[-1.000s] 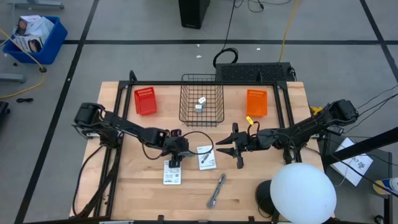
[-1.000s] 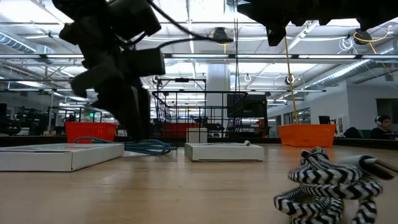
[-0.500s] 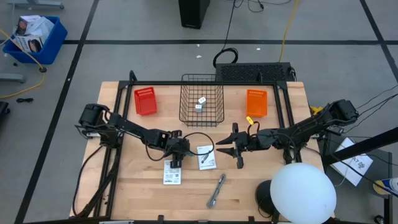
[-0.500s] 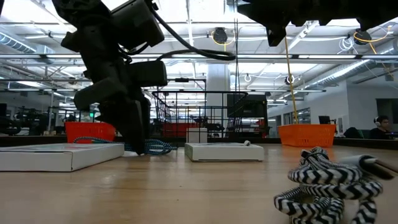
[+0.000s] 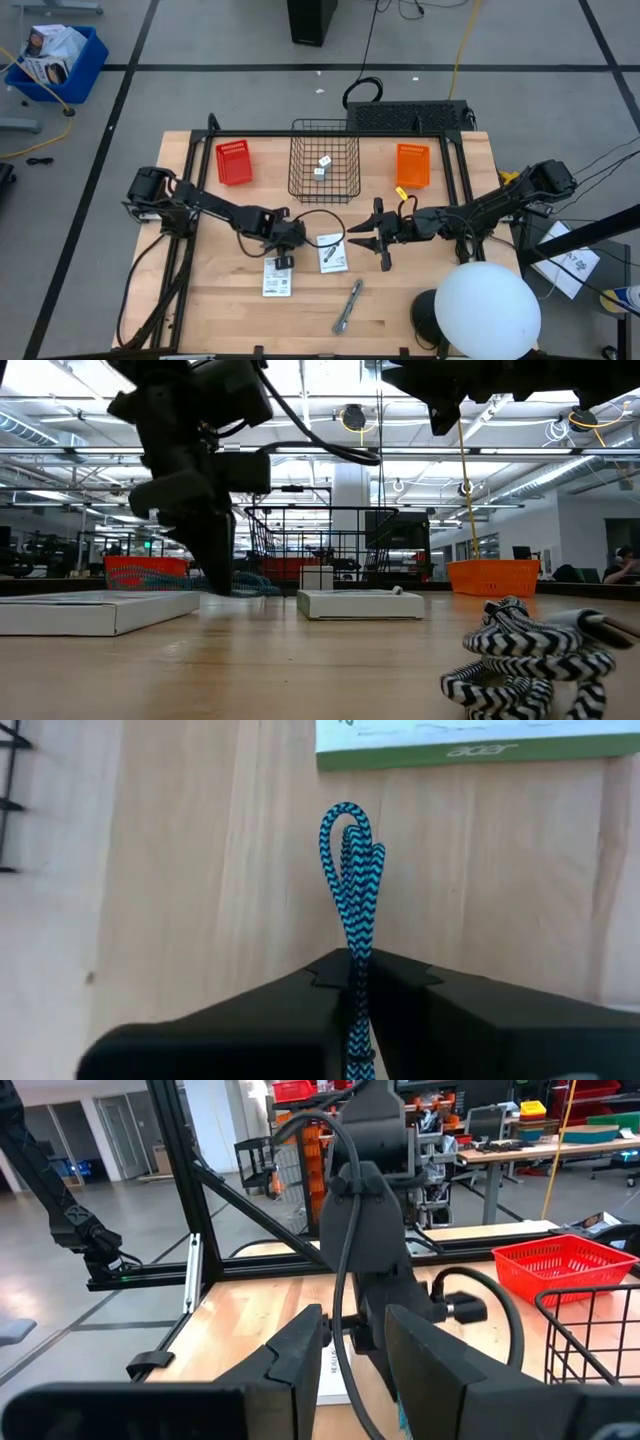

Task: Pick and place items into bin
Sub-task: Put the blue charging cable into the red basket

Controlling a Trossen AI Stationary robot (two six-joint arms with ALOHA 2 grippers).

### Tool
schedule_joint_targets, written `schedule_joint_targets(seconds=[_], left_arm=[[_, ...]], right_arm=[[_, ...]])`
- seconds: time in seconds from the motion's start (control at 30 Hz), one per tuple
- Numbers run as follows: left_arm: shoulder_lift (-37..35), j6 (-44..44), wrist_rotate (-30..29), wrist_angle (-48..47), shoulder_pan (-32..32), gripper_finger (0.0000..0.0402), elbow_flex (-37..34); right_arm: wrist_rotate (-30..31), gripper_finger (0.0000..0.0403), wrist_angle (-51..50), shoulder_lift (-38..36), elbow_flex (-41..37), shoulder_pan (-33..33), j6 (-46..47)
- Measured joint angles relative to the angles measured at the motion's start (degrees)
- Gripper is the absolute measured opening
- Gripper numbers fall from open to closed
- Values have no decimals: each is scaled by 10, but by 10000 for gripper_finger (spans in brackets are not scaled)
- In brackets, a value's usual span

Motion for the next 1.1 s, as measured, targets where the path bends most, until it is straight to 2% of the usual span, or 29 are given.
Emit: schedule_joint_targets(seconds=[0.13,0.3,0.57,0.7,0.8,0.93,1.1], left_arm=[[0,-15,-27,-66,-6,10,46],[-20,-69,-77,-112,-7,21,79],[-148,-158,-171,-181,5,13,77],[-227,-194,-193,-223,44,24,77],[-285,-216,-220,-262,81,11,77],[-351,-229,-246,-270,140,16,77],[-400,-233,-245,-257,230,27,77]], right_arm=[[-1,105,0,0,0,0,5],[-1,105,0,0,0,0,5],[-2,105,-7,0,0,0,5],[-2,105,-9,0,0,0,5],[-2,105,-4,0,0,0,4],[-2,105,0,0,0,0,3],[-2,105,6,0,0,0,-4]])
